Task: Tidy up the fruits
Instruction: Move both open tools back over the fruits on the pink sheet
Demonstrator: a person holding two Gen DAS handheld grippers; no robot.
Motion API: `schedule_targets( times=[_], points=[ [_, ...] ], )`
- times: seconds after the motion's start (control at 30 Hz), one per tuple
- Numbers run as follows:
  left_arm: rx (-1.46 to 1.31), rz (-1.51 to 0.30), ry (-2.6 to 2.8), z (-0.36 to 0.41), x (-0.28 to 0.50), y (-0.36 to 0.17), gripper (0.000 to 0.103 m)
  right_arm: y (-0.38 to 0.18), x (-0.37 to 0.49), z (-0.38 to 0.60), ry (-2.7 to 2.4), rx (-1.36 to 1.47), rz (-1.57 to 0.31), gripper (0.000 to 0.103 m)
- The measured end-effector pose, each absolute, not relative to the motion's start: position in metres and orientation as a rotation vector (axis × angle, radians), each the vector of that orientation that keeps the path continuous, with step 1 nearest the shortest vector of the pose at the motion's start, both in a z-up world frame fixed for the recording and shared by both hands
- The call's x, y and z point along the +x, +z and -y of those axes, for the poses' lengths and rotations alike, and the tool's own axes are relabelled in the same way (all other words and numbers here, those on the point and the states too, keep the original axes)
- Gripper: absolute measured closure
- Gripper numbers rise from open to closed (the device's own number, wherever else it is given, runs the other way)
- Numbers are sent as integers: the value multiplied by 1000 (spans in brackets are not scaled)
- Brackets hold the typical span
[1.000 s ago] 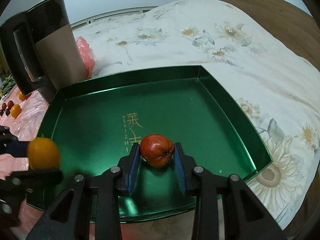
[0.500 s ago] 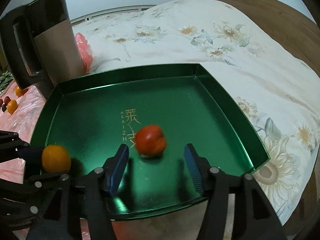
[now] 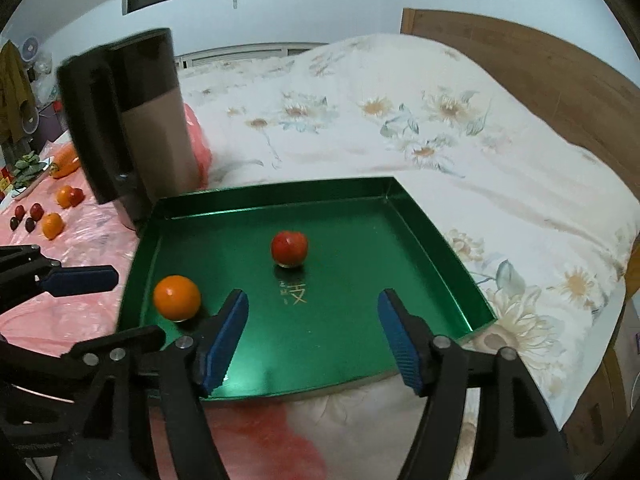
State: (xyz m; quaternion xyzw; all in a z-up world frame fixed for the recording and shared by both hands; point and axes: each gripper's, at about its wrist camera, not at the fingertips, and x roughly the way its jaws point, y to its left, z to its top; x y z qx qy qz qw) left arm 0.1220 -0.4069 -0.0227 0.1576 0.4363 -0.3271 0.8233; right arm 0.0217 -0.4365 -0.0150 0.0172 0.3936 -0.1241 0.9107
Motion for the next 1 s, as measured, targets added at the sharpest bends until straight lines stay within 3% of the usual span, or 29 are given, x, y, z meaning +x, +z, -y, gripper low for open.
schedule_targets(
  times=[0.7, 1.0],
  points=[
    [145, -939, -376, 194, 137, -28, 52, -4, 8, 298, 18, 2, -778, 10],
    [108, -910, -249, 136, 136, -23, 52, -11, 20, 247, 108, -5, -798, 10]
  ],
)
